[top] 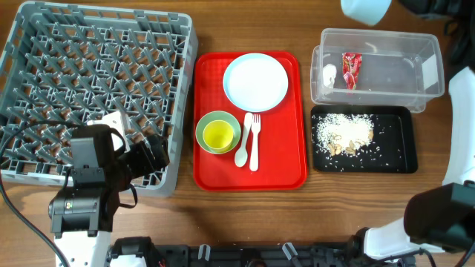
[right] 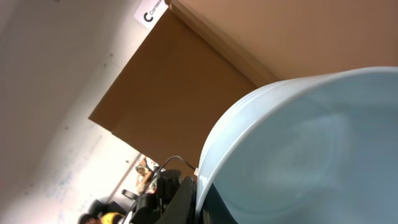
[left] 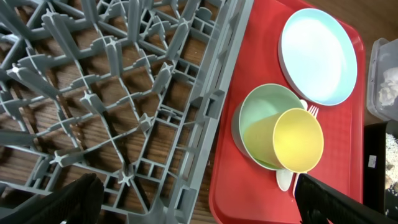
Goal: Sort waste into correct bins and load items into the dishwasher rack
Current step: 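Lift the emptied bowl up and carry it toward the red tray, then place the bowl onto the blue plate and release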
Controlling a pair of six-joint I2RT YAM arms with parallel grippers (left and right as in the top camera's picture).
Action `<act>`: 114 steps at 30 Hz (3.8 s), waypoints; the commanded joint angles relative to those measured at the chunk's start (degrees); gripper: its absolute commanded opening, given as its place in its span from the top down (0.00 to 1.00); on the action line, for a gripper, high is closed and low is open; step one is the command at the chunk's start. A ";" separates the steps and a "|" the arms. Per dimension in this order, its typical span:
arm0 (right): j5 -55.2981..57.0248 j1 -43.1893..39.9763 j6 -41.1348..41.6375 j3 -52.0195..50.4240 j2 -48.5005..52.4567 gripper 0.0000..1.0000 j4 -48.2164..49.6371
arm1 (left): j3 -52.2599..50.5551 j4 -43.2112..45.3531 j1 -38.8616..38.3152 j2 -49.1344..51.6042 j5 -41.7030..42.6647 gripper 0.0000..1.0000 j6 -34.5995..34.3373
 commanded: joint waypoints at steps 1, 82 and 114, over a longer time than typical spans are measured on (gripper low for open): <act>-2.40 -0.31 -0.74 5.46 3.96 0.95 -0.17 | 0.70 0.13 0.00 -0.42 -0.55 0.00 -0.11; 76.85 44.15 -100.96 2.25 24.15 0.95 -97.37 | 0.70 0.13 0.00 -0.42 -0.57 0.00 -0.11; 76.41 39.36 -82.55 9.66 2.91 0.00 -119.73 | 0.70 0.09 0.00 -0.42 -0.57 0.00 -0.09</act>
